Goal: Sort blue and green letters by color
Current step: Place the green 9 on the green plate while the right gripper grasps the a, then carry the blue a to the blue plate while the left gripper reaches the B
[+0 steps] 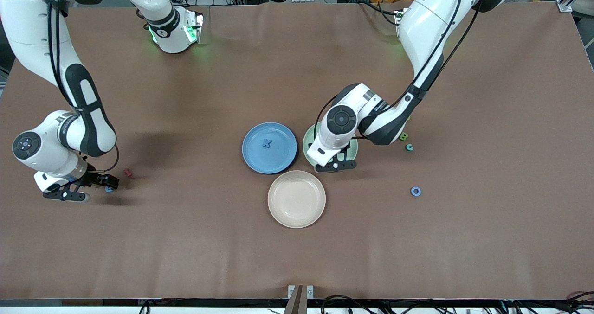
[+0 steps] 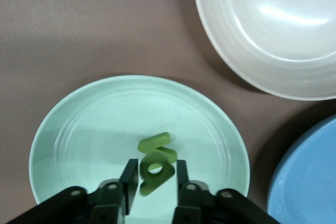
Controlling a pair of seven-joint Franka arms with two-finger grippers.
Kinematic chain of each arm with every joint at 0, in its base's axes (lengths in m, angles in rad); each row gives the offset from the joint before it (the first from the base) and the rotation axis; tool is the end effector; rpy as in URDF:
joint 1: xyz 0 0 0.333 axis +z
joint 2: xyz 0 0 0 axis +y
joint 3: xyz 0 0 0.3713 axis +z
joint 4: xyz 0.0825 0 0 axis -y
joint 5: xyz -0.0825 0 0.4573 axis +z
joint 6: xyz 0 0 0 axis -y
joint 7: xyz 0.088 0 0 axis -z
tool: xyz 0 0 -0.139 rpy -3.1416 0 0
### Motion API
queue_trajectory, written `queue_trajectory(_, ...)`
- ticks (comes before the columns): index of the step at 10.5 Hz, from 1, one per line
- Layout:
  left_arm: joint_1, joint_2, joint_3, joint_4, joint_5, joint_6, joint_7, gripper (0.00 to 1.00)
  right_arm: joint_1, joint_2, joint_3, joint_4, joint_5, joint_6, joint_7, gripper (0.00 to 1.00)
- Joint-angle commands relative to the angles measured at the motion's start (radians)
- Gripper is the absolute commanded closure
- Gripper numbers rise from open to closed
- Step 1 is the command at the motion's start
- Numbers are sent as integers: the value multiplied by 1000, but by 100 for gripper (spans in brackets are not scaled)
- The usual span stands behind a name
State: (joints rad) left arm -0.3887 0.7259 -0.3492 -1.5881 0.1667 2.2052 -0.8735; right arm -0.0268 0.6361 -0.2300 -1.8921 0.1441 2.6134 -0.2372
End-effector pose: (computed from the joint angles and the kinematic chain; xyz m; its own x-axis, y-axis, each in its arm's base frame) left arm 0.6030 -0.4932 0.1856 0.9877 0.1046 -0.1162 0.1075 -0.9940 0.0196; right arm 0.6976 -0.1792 0.1363 0.9919 -0.0858 0.0935 -0.0929 -0.9929 0.0747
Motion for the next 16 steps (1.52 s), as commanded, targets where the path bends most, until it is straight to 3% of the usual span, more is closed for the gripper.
queue_trajectory(1,2,-57,2,-56,5,-4,-45,0,-21,-29,26,-59,19,65,-8,0)
queue_trajectory(3,21,-89,2,-75,5,-4,-36,0,-19,-24,34,-61,45,68,-8,0)
queue_trajectory(5,132,-218,-2,-194,11,-4,93,0,-21,-24,40,-74,46,89,-8,10)
queue_trajectory(7,200,-362,-10,-336,11,-1,191,0,-22,-18,43,-90,45,126,-14,40)
queue_trajectory(8,221,-408,-10,-387,10,-1,246,0,-22,-16,43,-94,46,141,-31,59)
queue_trajectory(9,255,-436,-11,-426,11,2,308,0,-24,-18,43,-93,46,142,-33,77)
queue_trajectory(11,338,-456,-13,-517,11,69,423,0,-21,-35,46,-91,83,132,-24,100)
queue_trajectory(13,401,-476,-13,-686,10,288,465,0,-18,-119,61,-85,118,1,-21,100)
queue_trajectory(16,406,-479,-11,-740,23,313,481,0,34,-228,63,-82,118,-152,56,100)
